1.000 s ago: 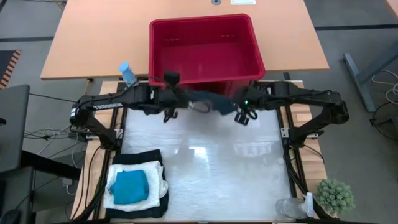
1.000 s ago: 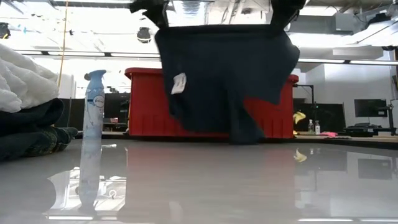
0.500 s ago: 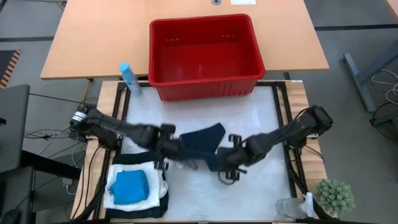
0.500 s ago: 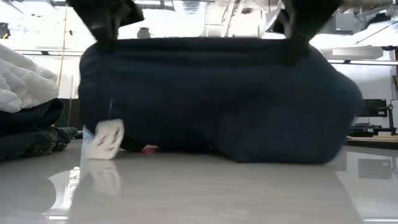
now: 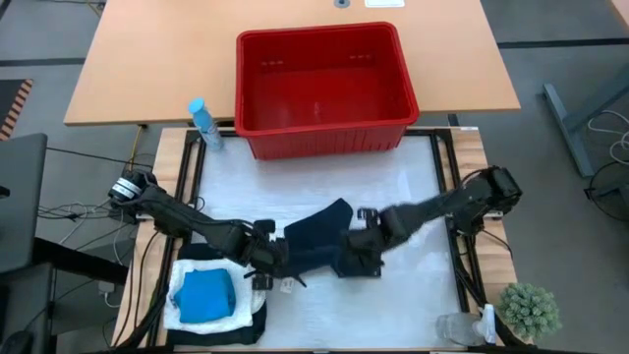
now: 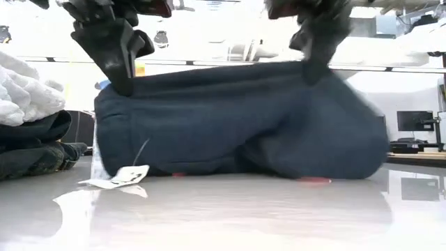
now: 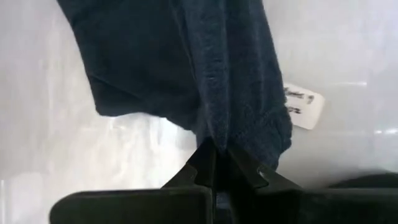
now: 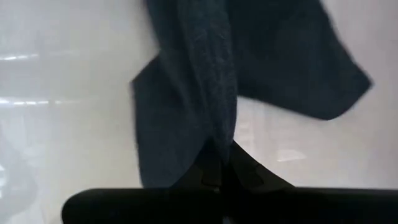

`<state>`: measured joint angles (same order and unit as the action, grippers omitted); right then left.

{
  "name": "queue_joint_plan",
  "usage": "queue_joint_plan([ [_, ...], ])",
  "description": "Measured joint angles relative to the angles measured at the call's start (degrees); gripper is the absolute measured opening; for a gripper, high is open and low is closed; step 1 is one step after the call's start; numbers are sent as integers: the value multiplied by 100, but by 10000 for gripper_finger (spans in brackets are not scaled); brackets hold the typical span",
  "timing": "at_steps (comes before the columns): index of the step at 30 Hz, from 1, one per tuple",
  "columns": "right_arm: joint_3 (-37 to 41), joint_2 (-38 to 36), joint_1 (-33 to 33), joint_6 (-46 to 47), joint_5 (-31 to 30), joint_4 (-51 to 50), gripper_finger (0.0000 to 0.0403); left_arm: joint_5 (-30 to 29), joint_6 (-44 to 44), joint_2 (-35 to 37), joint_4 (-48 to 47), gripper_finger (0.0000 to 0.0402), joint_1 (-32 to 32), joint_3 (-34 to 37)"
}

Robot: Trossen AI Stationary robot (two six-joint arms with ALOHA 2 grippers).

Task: Fold Laundry from Bin
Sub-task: Fold the gray shorts from the red bin

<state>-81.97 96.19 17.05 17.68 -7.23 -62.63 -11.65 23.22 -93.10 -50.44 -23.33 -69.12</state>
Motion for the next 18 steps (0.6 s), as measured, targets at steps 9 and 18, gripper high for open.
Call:
queue_joint_plan([
  [9, 4, 179, -1749, -1549, 15, 414, 19, -324, -63, 0, -210, 0, 595, 4],
  [18, 4, 749, -2797, -2150, 32, 843, 93, -1279, 260, 0, -640, 8, 1071, 4],
])
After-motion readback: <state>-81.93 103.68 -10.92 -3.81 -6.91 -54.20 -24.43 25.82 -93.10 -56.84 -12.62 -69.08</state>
